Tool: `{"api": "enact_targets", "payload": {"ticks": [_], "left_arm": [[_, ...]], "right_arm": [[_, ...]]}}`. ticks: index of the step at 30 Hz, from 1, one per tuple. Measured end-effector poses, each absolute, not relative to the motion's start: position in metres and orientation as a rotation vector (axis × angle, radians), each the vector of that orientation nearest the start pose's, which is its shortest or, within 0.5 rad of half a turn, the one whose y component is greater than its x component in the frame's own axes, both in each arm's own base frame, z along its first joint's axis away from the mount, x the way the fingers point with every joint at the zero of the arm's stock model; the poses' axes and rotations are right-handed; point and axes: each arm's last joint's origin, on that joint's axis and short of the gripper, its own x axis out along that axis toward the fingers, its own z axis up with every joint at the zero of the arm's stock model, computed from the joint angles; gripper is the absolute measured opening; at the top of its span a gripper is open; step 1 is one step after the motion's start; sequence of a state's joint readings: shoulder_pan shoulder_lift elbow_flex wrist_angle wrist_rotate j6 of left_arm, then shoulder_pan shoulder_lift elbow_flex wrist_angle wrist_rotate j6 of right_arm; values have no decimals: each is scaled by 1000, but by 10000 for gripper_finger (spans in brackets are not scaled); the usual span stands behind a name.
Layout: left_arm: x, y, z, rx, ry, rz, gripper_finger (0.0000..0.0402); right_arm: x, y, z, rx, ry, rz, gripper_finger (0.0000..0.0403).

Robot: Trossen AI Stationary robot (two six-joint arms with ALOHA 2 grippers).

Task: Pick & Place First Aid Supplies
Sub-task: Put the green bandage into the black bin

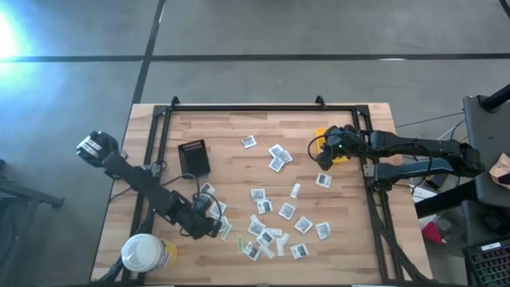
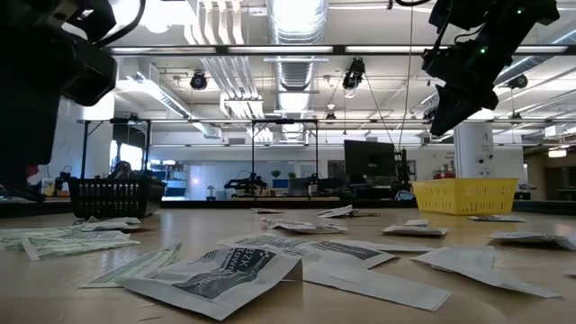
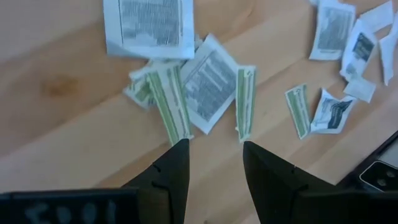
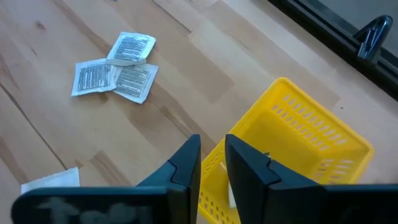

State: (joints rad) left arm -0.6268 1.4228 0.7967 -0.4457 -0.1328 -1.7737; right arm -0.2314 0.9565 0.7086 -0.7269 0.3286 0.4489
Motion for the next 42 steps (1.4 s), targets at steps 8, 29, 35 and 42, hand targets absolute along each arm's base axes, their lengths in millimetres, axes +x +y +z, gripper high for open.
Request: {"api": "enact_targets", "payload": {"ticks": [8,29,35,42], "left_arm": [[215,-158,170,-1195,1067,597,142],[219,-160,148,-1123,1070,683,142],[220,-160,148,-1121,1044,682,135],[220,-160,148,-1118,1019,681,92]], "right_arm": [[167,-49,239,343,854,-720,82],[167,-49,239,343,854,-720,80],[167,-49,239,343,854,-720,79],[167,-49,239,343,855,-720,68]]}}
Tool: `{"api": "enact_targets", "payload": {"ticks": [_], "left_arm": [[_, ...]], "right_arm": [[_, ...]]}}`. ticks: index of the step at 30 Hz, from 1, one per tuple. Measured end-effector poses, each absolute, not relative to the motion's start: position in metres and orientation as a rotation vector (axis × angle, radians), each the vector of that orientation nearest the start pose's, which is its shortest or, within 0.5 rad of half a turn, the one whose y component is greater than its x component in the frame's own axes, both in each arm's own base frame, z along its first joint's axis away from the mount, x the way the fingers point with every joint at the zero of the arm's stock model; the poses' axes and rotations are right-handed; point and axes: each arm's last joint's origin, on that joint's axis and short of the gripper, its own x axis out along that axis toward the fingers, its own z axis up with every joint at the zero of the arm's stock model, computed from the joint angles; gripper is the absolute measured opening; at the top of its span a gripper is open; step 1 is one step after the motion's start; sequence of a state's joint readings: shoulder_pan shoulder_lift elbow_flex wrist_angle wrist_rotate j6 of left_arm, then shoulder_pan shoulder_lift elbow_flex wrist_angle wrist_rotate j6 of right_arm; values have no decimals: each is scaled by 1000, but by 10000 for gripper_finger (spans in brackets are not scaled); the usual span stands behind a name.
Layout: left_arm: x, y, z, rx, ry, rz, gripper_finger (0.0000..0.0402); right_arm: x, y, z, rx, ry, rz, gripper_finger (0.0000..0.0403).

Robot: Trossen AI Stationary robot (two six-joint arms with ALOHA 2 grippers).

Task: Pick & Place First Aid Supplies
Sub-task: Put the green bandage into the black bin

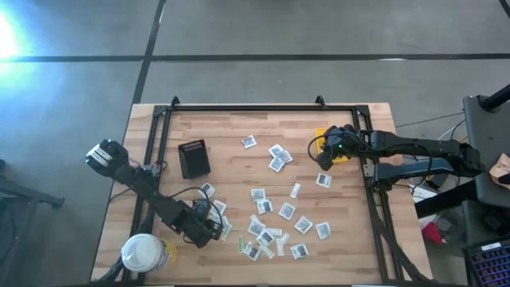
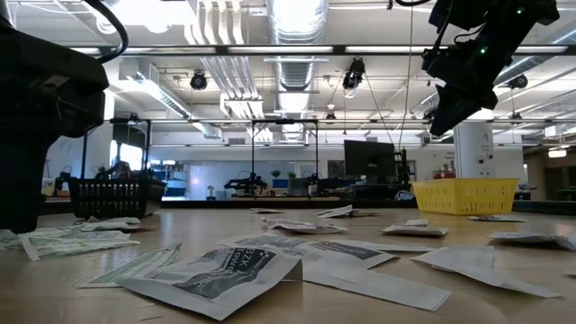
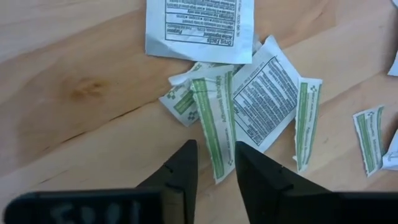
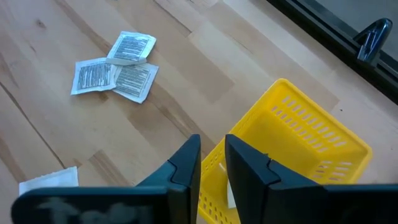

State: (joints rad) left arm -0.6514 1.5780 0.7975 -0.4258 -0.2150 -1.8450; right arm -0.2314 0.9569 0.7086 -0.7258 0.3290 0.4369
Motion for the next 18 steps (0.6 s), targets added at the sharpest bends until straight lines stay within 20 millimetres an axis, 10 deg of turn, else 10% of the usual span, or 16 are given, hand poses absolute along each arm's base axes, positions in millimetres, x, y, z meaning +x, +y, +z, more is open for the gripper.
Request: {"api": "enact_targets", "payload": {"ticks": [18], "left_arm": [[222,-160,148,-1071,1005,645,21]], "right_arm": [[167,-49,239,343,855,-720,80]]}}
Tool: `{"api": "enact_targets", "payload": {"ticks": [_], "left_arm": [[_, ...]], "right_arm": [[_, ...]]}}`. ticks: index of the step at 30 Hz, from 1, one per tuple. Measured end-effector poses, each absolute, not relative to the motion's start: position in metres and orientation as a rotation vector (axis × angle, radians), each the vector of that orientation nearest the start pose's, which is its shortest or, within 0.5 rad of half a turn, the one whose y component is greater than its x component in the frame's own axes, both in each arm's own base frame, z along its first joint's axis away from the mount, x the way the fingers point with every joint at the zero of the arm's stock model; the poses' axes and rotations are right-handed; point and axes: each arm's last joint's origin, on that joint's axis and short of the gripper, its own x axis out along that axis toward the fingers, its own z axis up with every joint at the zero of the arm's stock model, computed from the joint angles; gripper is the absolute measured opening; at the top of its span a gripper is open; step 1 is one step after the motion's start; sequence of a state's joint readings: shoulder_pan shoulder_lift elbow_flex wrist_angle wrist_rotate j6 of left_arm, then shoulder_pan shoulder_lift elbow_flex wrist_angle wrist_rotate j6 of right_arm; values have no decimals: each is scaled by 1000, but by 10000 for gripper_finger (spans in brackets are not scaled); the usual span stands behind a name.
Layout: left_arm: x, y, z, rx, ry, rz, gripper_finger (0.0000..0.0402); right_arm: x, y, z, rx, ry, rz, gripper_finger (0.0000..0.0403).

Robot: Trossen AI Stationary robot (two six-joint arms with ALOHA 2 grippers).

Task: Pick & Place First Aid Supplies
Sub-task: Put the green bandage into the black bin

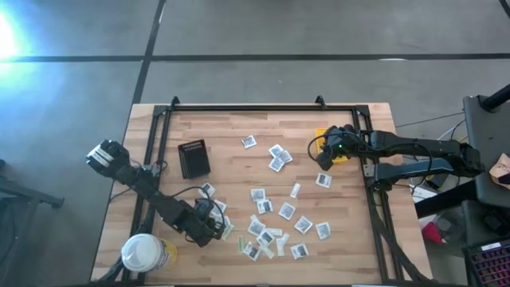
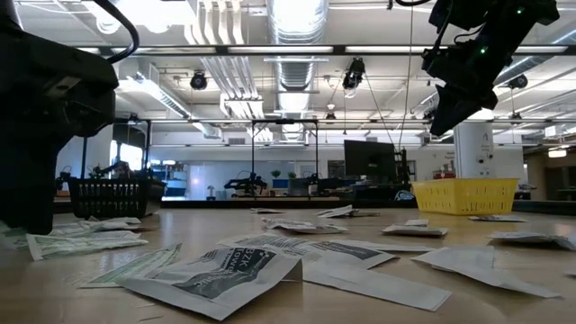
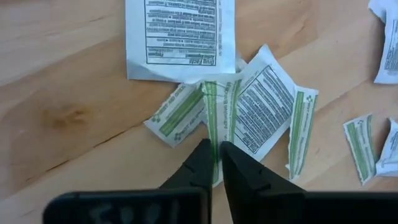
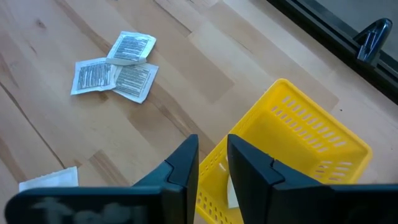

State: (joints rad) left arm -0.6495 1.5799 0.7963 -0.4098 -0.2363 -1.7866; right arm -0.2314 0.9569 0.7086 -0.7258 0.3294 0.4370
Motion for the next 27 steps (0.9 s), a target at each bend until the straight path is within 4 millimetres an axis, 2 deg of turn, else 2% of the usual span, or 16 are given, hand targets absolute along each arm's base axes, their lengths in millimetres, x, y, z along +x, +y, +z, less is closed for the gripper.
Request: {"api": "enact_targets", "payload": {"ticks": [4,12,20,27], "left_arm": [[222,-160,148,-1050,1019,630,3],[220,-159,156,-1024,1020,578,0],[211,-150,180,-996,950,551,0],[189,-129,204,-913,880,633,0]], "right_arm": [[167,-48,238,353,858,-703,72],[168,-47,238,378,867,-659,64],[169,-42,238,372,871,-622,63],[172,-31,238,371,871,-575,63]]}}
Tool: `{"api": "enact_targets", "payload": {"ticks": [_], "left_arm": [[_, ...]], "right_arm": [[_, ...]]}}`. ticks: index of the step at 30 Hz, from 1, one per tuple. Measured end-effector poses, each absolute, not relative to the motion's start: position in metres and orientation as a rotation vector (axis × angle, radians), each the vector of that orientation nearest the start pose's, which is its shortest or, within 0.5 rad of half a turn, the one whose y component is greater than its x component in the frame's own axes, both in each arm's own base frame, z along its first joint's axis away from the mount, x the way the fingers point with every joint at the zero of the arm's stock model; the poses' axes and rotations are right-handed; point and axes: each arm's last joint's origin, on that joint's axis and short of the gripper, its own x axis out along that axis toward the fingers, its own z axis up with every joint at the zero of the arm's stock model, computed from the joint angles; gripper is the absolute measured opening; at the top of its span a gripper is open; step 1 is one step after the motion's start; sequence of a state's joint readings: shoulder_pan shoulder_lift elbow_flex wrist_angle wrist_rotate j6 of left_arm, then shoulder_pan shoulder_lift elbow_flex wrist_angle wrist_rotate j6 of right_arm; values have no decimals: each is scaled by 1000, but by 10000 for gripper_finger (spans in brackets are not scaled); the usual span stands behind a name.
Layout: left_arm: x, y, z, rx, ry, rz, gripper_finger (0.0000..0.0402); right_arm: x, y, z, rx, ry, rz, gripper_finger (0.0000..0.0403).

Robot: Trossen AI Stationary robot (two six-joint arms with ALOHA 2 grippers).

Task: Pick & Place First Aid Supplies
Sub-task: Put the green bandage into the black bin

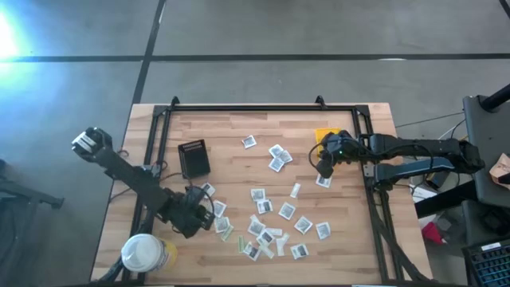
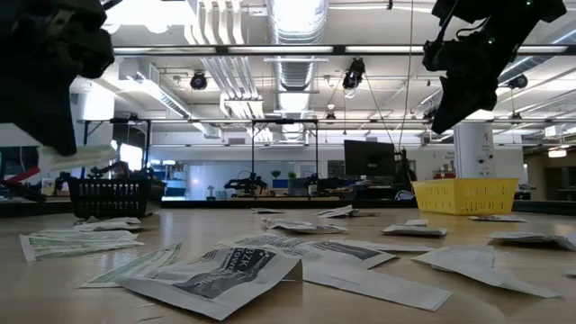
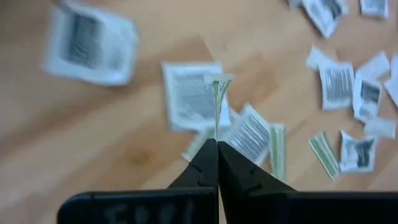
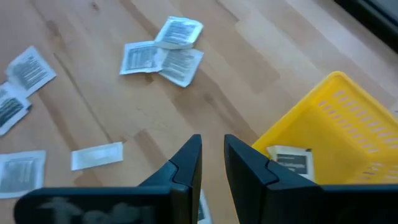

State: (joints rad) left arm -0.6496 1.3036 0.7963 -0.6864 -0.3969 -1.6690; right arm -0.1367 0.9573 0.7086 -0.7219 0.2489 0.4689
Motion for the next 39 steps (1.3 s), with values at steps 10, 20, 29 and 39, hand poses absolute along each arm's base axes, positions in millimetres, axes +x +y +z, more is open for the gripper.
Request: {"api": "enact_targets", "payload": {"ticks": [10,20,29,39], "left_arm": [[159,-94,233,-796,691,760,0],[136,-58,227,-732,665,905,0],[123,-30,201,-706,663,1007,0],[127,-10,184,-656,654,1031,0]], "right_arm": [[175,-14,239,379,857,-512,63],[185,-4,246,373,750,-434,63],[194,-3,251,348,647,-395,63],[206,-4,256,238,549,-392,63]]}}
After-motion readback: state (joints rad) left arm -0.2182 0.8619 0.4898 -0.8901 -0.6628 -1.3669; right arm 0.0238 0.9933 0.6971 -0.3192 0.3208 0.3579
